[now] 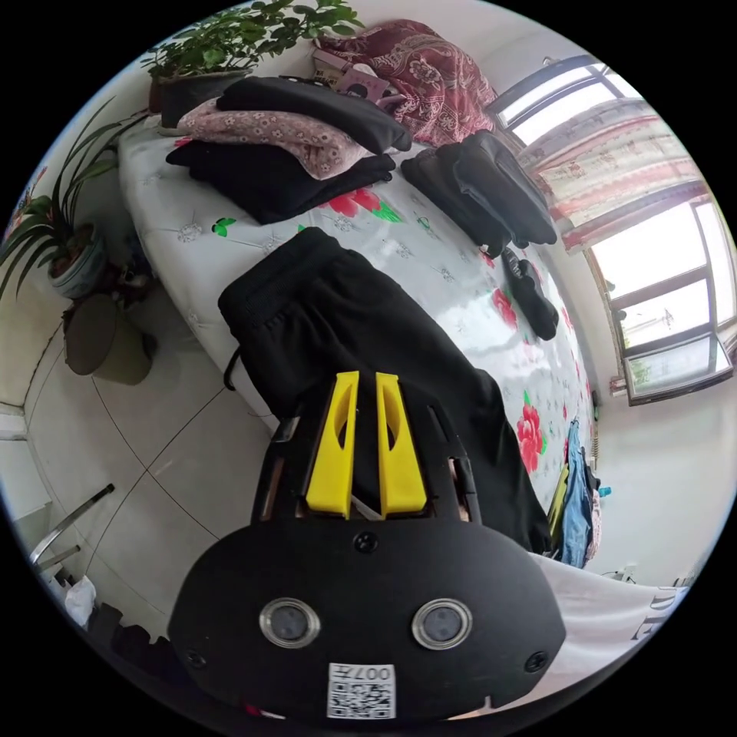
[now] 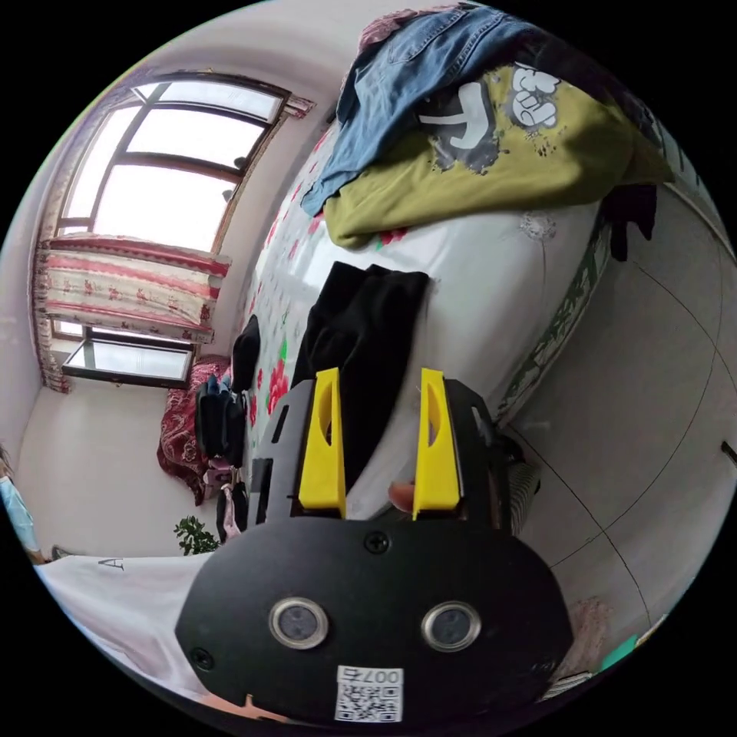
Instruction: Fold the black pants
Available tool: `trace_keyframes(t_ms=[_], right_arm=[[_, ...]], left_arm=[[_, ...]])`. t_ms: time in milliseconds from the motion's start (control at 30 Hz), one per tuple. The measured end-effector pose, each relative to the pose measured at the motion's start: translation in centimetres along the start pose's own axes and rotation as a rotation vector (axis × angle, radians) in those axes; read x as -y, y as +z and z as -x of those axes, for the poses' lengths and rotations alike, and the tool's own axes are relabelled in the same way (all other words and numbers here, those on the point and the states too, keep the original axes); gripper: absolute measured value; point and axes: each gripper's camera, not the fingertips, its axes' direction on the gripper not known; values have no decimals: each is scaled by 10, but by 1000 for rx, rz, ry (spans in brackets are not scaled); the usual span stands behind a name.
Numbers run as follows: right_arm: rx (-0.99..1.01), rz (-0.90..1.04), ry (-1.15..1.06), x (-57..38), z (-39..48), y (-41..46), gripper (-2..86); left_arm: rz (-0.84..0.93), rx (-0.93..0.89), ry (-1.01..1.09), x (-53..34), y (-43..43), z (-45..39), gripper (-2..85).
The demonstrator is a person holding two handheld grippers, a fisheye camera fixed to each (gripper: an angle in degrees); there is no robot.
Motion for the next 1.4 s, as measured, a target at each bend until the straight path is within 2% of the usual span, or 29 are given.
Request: trace_keyframes(t_ms=[67,133,267,333,433,500,567,767,833,900,967,1033,1100,1233,1300,1367,1400], right_arm=[[10,-1,8,-5,9,15,114],[-102,8,-20,-8,26,20,101],[-186,-15,-321,-16,93,6,65],[-235,4,-382,-14,107,5,64],[-246,-36,-277,-1,86,-12,68],[-95,-80,-128,10,54,-29,69],[-37,-103,-69,15,41,-31,66],[-81,5,-77,29,51,14,20],[-115,-27,-264,19,96,18,9],[-73,73,-588,-6,163,37,3],[17,221,-794,-30,204,57,1],[41,353,-912,-50,227,78,0],[-31,354,-958,-57,235,87,0],[-101,130,-755,-14,199,39,1],[-83,-33,-478,24,138,-11,4],[-119,-62,-307,43,88,-30,9],[-130,-3,-220,50,59,-28,14]], left_arm=[[8,-7,4,3,-1,0,45],[9,-1,11,5,-2,0,41],[26,-9,11,9,-5,2,25],[27,-9,19,10,-6,2,18],[36,-14,21,10,-5,0,8],[36,-23,21,9,-5,-2,3],[44,-18,31,7,-4,-5,-2],[71,-13,44,9,3,-19,-8],[69,-5,71,9,2,-29,-8],[63,13,114,9,1,-41,-9],[72,40,160,8,4,-54,-9],[83,49,173,8,8,-61,-9],[88,45,167,8,11,-67,-9],[81,45,184,7,9,-77,-9],[78,64,194,7,9,-78,-9],[88,75,169,6,12,-73,-9],[91,74,158,6,13,-71,-9]])
